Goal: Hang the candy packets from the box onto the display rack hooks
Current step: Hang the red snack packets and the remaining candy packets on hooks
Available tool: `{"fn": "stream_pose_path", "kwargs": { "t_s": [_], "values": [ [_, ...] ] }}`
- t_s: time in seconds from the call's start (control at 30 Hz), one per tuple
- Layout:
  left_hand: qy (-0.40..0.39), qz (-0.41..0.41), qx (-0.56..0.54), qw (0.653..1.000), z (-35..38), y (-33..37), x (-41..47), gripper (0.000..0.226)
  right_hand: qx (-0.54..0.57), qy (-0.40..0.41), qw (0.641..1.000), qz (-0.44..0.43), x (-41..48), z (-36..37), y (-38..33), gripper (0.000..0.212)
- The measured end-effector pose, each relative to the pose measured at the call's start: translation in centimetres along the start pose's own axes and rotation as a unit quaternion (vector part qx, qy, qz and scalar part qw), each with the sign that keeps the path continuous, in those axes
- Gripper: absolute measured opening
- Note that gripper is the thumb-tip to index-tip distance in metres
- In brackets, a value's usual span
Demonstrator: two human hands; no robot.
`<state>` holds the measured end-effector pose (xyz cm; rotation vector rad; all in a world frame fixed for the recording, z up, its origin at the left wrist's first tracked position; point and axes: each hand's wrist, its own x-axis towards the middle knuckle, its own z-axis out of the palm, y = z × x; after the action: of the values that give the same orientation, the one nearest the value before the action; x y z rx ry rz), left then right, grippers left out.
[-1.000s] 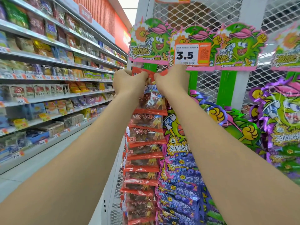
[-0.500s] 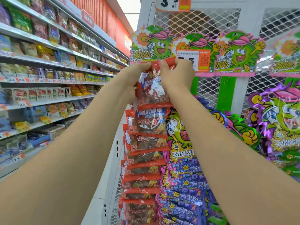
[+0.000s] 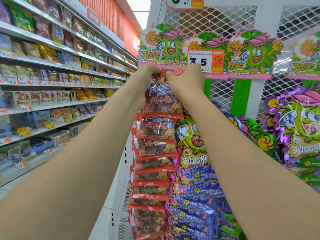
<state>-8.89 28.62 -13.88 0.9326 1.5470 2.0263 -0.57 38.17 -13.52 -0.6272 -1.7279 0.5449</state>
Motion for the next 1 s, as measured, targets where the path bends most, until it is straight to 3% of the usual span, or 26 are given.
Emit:
{"fn": "stream_pose_path", "kwargs": {
  "t_s": [0.13, 0.3, 0.4, 0.53, 0.73, 0.87, 1.0],
  "values": [
    [0.022, 0.013, 0.000, 1.000, 0.1, -0.5, 0.0, 0.032, -0.022, -0.005, 1.000, -0.005, 0.1, -0.3, 0.0, 0.027],
    [0.056, 0.014, 0.001, 0.998, -0.2, -1.0, 0.4, 0.034, 0.012, 0.031, 0.999, -0.007, -0.1, 0.3, 0.0, 0.026],
    [0.075, 0.023, 0.029, 0.996, -0.6, -1.4, 1.0, 0.034, -0.011, 0.018, 1.000, 0.009, 0.2, 0.9, 0.3, 0.033],
    [0.052, 0.024, 0.035, 0.998, -1.1, -2.3, 1.1, 0.050, -0.025, -0.012, 0.998, 0.055, -0.4, 0.8, 1.4, 0.032],
    [0.025, 0.029, 0.015, 0.999, -0.9, -1.1, 1.5, 0.065, 0.029, 0.071, 0.995, -0.070, -0.7, 0.5, 0.4, 0.024],
    [0.009, 0.030, 0.007, 0.999, -0.4, 0.4, 0.7, 0.021, 0.034, 0.077, 0.994, -0.072, 0.3, 0.3, -0.3, 0.025],
    [-0.008, 0.028, 0.034, 0.999, 0.1, 0.6, 0.9, 0.025, 0.014, 0.060, 0.997, -0.035, 1.3, 0.4, -0.8, 0.029]
  ]
}}
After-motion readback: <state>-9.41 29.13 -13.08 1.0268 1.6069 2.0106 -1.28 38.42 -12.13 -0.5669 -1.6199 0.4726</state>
